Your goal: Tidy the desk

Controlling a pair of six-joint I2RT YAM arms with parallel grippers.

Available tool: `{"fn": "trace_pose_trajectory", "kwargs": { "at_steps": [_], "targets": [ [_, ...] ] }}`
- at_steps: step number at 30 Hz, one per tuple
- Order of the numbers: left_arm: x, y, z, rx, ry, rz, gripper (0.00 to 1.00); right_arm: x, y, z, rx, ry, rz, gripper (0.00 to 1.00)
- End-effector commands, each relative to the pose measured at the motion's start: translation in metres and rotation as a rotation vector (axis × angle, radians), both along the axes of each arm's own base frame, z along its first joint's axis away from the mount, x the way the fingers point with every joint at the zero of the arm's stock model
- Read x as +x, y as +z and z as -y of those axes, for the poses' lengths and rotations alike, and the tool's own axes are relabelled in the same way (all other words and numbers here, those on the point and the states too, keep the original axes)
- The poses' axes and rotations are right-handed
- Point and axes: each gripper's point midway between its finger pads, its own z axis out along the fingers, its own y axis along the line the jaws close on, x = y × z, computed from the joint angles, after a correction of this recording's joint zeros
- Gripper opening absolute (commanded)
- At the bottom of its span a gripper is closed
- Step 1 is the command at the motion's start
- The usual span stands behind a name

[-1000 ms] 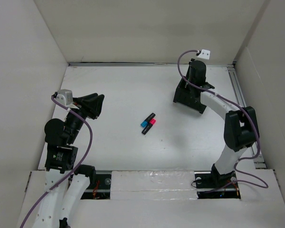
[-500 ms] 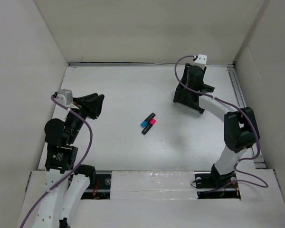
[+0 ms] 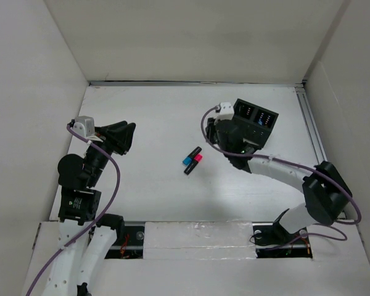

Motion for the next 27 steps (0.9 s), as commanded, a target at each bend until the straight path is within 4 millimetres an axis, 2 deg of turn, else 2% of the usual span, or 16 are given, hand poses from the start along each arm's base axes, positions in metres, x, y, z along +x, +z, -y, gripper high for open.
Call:
{"fn": "trace_pose_trajectory", "kwargs": {
  "at_steps": [1,2,4,7,8,10,11,14,16,22,27],
  "targets": [
    [-0.006,0.013,0.002,-0.004,-0.019,0.059,0.33,-0.037,-0.051,-0.029,-0.064,0.150,-0.163,0.48],
    [-0.006,0.013,0.002,-0.005,-0.018,0.060,0.33,-0.046,-0.060,-0.035,-0.077,0.188,-0.194,0.61],
    [-0.005,0.013,0.001,-0.005,-0.010,0.058,0.33,-0.064,-0.077,-0.047,-0.098,0.243,-0.242,0.67],
    [-0.006,0.014,0.001,-0.006,-0.015,0.065,0.33,-0.074,-0.092,-0.059,-0.088,0.282,-0.285,0.67],
    [-0.005,0.013,0.001,-0.006,-0.014,0.059,0.33,-0.076,-0.106,-0.061,-0.101,0.288,-0.317,0.67],
    [-0.005,0.013,0.001,-0.005,-0.010,0.056,0.33,-0.074,-0.112,-0.066,-0.101,0.294,-0.334,0.67],
    [-0.005,0.012,0.001,-0.005,-0.013,0.056,0.33,-0.075,-0.122,-0.067,-0.109,0.296,-0.356,0.67],
    [-0.005,0.012,0.001,-0.005,-0.012,0.054,0.33,-0.072,-0.125,-0.076,-0.097,0.312,-0.366,0.67],
    [-0.006,0.013,0.001,-0.004,-0.013,0.059,0.33,-0.069,-0.134,-0.079,-0.110,0.310,-0.383,0.67],
    [-0.008,0.015,0.002,-0.008,-0.018,0.067,0.33,-0.066,-0.153,-0.085,-0.110,0.303,-0.411,0.66],
    [-0.008,0.015,0.001,-0.005,-0.016,0.067,0.33,-0.064,-0.166,-0.075,-0.131,0.262,-0.435,0.64]
  ]
}}
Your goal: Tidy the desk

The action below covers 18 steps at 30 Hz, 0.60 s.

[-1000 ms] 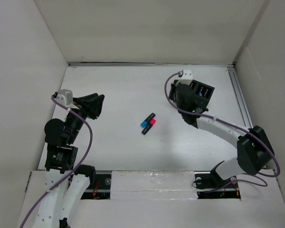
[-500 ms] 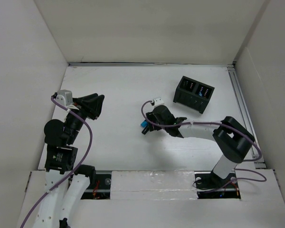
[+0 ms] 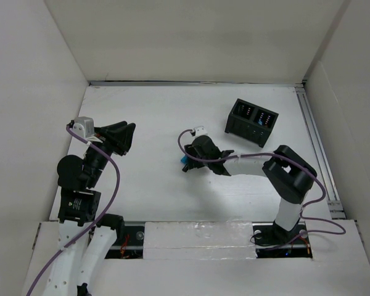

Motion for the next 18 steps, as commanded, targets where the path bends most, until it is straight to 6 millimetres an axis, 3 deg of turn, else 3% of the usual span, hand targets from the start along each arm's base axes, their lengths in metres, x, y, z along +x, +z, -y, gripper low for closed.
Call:
{"fn": "trace_pose_trajectory", "kwargs": {
  "at_steps": [1,4,7,13,15,18],
  "targets": [
    [-0.006,0.014,0.001,-0.006,-0.012,0.062,0.33,0.005,-0.006,0.006,-0.011,-0.035,-0.013,0.64],
    [-0.006,0.014,0.001,-0.007,-0.014,0.060,0.33,0.009,0.000,0.011,0.025,-0.037,-0.009,0.65],
    [-0.005,0.013,0.002,-0.006,-0.017,0.059,0.33,0.018,0.009,0.002,0.032,-0.030,0.002,0.70],
    [-0.005,0.013,-0.001,-0.006,0.000,0.057,0.33,0.020,-0.005,0.003,-0.009,-0.040,-0.024,0.58],
    [-0.006,0.014,0.000,-0.006,-0.009,0.062,0.33,0.019,-0.010,0.013,-0.022,-0.059,-0.029,0.47],
    [-0.005,0.014,0.001,-0.007,-0.011,0.060,0.33,0.016,-0.013,0.021,-0.035,-0.079,-0.027,0.43]
  ]
}}
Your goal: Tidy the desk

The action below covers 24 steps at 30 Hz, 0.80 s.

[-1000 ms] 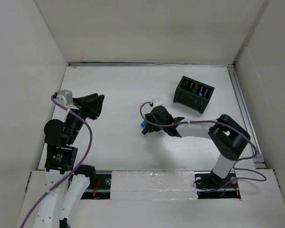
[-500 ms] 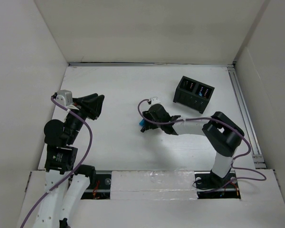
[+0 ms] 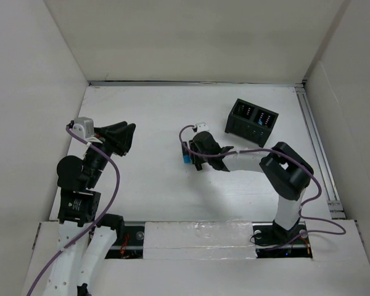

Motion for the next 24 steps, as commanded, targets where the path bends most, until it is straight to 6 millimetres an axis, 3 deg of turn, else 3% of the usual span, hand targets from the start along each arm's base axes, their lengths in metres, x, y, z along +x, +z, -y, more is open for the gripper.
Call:
{"fn": "trace_pose_trajectory", "kwargs": {
  "at_steps": [1,4,8,11,15,16,17,20,21,24],
  "targets": [
    [-0.003,0.012,0.000,-0.006,-0.008,0.054,0.33,-0.005,-0.010,0.017,-0.039,-0.037,-0.016,0.39],
    [-0.002,0.012,0.000,-0.007,-0.005,0.052,0.33,-0.005,-0.010,0.023,-0.040,-0.049,-0.018,0.31],
    [-0.002,0.011,0.000,-0.006,-0.001,0.049,0.33,-0.001,0.001,0.028,-0.061,-0.061,0.011,0.27],
    [-0.003,0.012,0.000,-0.007,-0.002,0.052,0.33,0.004,0.022,0.036,-0.052,-0.083,0.056,0.23],
    [-0.001,0.010,0.000,-0.006,-0.005,0.044,0.33,0.017,0.079,0.040,0.077,-0.088,0.139,0.21],
    [-0.002,0.010,0.001,-0.005,-0.008,0.046,0.33,0.021,0.107,0.042,0.133,-0.093,0.184,0.21],
    [-0.001,0.011,0.001,-0.005,-0.008,0.046,0.33,0.026,0.120,0.045,0.159,-0.096,0.210,0.21],
    [-0.002,0.011,0.001,-0.006,-0.011,0.050,0.33,0.052,0.165,0.071,0.214,-0.163,0.310,0.21],
    [-0.002,0.010,0.001,-0.007,-0.011,0.046,0.33,0.068,0.182,0.091,0.220,-0.219,0.349,0.21],
    [-0.001,0.009,0.003,-0.004,-0.022,0.044,0.33,0.096,0.211,0.125,0.217,-0.319,0.443,0.20]
  ]
}}
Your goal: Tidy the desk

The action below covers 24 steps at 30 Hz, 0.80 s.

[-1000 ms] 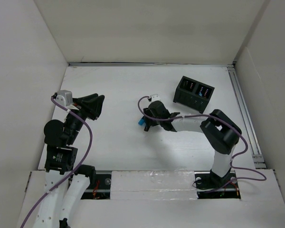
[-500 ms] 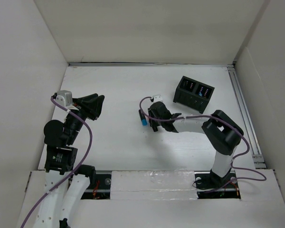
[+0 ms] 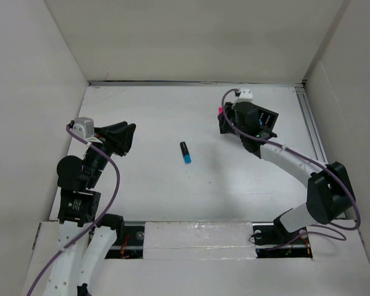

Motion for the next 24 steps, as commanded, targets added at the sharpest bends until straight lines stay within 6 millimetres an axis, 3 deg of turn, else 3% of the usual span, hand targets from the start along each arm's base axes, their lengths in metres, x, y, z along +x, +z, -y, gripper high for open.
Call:
{"fn": "trace_pose_trajectory", "kwargs": {
  "at_steps": [1,4,9,11,18,22,24],
  "targets": [
    [0.000,0.009,0.002,-0.005,-0.016,0.041,0.33,0.042,0.060,0.043,0.025,-0.136,0.166,0.20],
    [0.000,0.009,0.001,-0.005,-0.005,0.041,0.33,0.069,0.068,0.076,-0.007,-0.237,0.199,0.19],
    [0.001,0.008,0.002,-0.004,-0.012,0.037,0.33,0.102,0.057,0.117,-0.095,-0.387,0.199,0.20],
    [0.000,0.009,0.003,-0.003,-0.019,0.041,0.33,0.114,0.062,0.129,-0.119,-0.419,0.216,0.20],
    [0.000,0.009,0.002,-0.004,-0.013,0.043,0.33,0.126,0.052,0.137,-0.194,-0.452,0.222,0.22],
    [0.000,0.008,0.002,-0.005,-0.015,0.039,0.33,0.124,0.038,0.140,-0.211,-0.463,0.195,0.26],
    [0.000,0.008,0.004,-0.005,-0.023,0.040,0.33,0.117,0.043,0.137,-0.195,-0.464,0.207,0.31]
  ]
}}
